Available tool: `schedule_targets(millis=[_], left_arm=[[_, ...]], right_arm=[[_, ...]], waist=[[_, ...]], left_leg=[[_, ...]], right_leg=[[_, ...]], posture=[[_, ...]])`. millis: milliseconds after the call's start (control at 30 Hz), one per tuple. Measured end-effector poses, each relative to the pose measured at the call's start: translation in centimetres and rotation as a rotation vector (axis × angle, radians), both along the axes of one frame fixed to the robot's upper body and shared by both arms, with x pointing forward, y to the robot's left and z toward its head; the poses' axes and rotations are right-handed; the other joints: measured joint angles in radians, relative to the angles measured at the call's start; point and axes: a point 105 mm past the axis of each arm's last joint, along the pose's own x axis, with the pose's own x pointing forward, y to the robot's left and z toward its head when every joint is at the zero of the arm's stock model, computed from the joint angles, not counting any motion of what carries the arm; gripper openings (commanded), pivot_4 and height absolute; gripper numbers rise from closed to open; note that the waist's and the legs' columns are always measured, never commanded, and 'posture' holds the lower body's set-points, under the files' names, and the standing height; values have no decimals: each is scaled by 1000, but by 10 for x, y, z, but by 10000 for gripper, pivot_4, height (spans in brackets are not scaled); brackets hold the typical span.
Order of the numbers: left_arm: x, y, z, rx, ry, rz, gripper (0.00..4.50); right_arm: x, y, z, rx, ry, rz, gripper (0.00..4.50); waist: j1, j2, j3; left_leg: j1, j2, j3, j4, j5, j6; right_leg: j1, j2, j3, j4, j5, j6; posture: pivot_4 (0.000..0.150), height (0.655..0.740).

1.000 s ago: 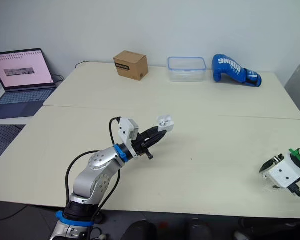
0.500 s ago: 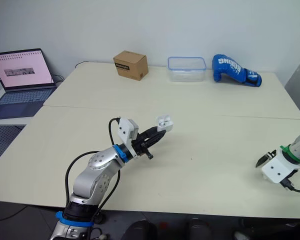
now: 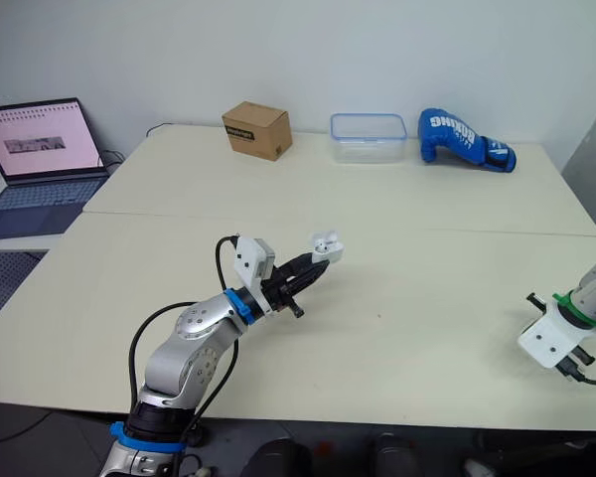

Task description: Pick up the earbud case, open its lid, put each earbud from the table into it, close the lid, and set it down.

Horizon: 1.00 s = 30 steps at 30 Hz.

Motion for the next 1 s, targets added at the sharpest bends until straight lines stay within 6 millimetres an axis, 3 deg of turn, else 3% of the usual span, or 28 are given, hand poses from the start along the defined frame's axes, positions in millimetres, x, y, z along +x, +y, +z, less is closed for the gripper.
schedule_targets(millis=[267,333,400,533,700,833,1000], left_arm=[[0,0,0,1,1,1,7323],[0,1,0,4,1,0,7323],[-1,0,0,3,-2,-7,7323],[2,0,3,-13,-33,1,7323],[13,-9,13,-38,-69,-7,7323],[19,-19,30,-72,-123,-26,7323],[27,-25,39,-82,-151,-40,7323]], right_arm=[[1,6,1,61,5,-52,3737],[11,27,7,250,8,-214,3737],[29,60,24,506,-1,-351,3737],[69,132,94,1148,3,-658,3737],[71,194,157,1582,64,-780,3737],[63,229,161,1704,99,-866,3737],[64,241,151,1745,79,-967,3737]], waist=[[-4,0,0],[-6,0,0],[-9,1,0],[-4,1,0],[12,1,0],[21,1,0],[17,2,0]], left_leg=[[0,0,0,0,0,0],[0,1,0,0,0,0],[1,2,0,0,0,0],[-2,3,-4,-1,-1,0],[-5,1,-5,-2,-2,-1],[-13,-1,-5,0,-2,0],[-18,-1,-4,1,-2,1]], right_leg=[[0,0,0,0,0,0],[0,0,0,1,0,-1],[0,0,0,1,1,-2],[-1,-1,-4,2,2,-4],[-4,-2,-6,1,2,-4],[-9,-2,-6,0,3,-3],[-15,-1,-5,1,4,0]], posture=[[1500,7400],[1500,7400],[1500,7400],[1500,7400],[1500,7400],[1500,7400],[1500,7400]])
